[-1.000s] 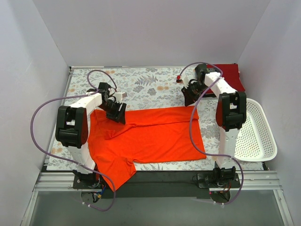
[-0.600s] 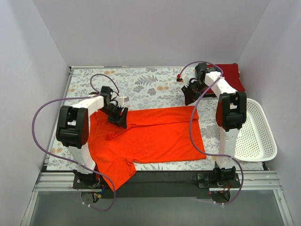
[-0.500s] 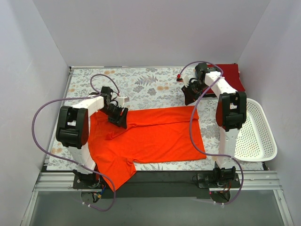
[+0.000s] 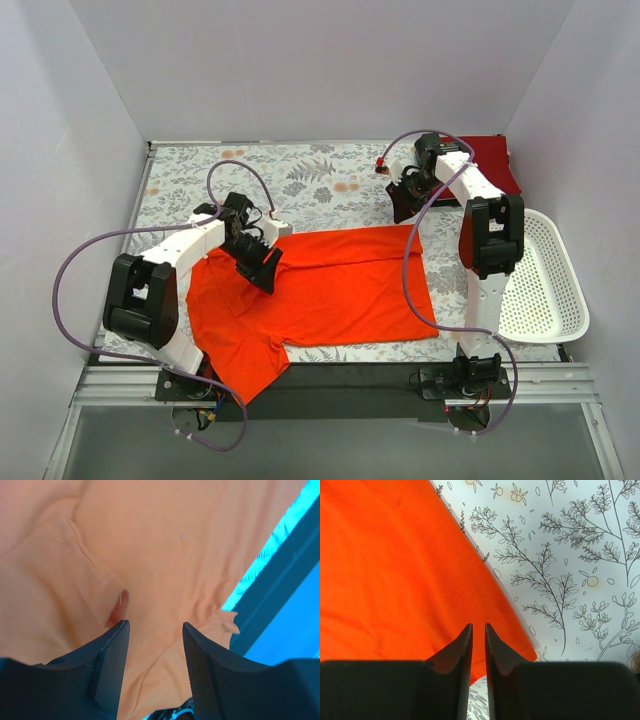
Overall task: Fold and stack the t-shirts
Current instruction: Fold the tshirt
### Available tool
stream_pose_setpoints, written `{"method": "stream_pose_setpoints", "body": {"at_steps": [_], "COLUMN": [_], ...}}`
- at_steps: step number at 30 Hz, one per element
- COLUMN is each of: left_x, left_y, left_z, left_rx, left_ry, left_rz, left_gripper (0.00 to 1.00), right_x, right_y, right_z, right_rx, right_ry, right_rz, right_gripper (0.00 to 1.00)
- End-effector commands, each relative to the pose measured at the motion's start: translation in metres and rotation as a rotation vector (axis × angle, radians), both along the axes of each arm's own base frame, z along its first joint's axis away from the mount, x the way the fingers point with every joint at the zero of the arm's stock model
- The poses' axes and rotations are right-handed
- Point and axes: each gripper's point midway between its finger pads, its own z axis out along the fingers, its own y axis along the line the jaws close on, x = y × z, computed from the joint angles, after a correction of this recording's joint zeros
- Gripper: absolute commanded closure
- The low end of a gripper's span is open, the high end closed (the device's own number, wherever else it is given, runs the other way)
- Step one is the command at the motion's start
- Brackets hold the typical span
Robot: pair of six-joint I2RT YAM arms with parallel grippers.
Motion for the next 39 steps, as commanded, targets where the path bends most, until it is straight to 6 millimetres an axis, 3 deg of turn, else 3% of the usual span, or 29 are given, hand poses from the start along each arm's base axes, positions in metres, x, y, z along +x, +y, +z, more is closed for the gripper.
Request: {"method": "stream_pose_setpoints", "body": {"at_steps": [1, 6, 8, 12, 14, 21, 27, 39], "left_x": [-0.012, 0.016, 0.042, 0.108, 0.125, 0.152, 0.166, 0.186], "left_y": [0.003, 0.003, 0.019, 0.073, 0.11, 0.189, 0.208, 0.198], "left_z": [0.022, 0.04, 0.037, 0.042, 0.04, 0.022, 0.007, -0.005], "left_rx": [-0.023, -0.081, -0.062, -0.014, 0.008, 0.089, 0.061, -0.01], "left_ry": [-0.038, -0.071, -0.072, -0.127, -0.123, -0.082, 0.0, 0.047], "left_rz": [-0.079, 0.027, 0.14, 0.461, 0.618, 0.935, 1.037, 1.042], "left_gripper": [0.55, 0.56, 0.58, 0.69, 0.71, 0.7, 0.62, 0.57], "right_x": [0.006, 0.008, 0.01, 0.008, 0.007, 0.019, 0.02, 0.022], "right_y": [0.003, 0.005, 0.008, 0.012, 0.014, 0.012, 0.007, -0.01], "right_z": [0.009, 0.011, 0.013, 0.006, 0.0, -0.017, -0.023, -0.022], "right_rx": [0.011, 0.015, 0.014, -0.028, -0.053, -0.133, -0.178, -0.256], "right_ry": [-0.019, -0.028, -0.038, -0.045, -0.042, -0.085, -0.102, -0.158], "right_rz": [0.007, 0.009, 0.016, 0.043, 0.053, 0.061, 0.083, 0.134], "right_gripper": [0.79, 0.8, 0.82, 0.87, 0.87, 0.77, 0.72, 0.66]}}
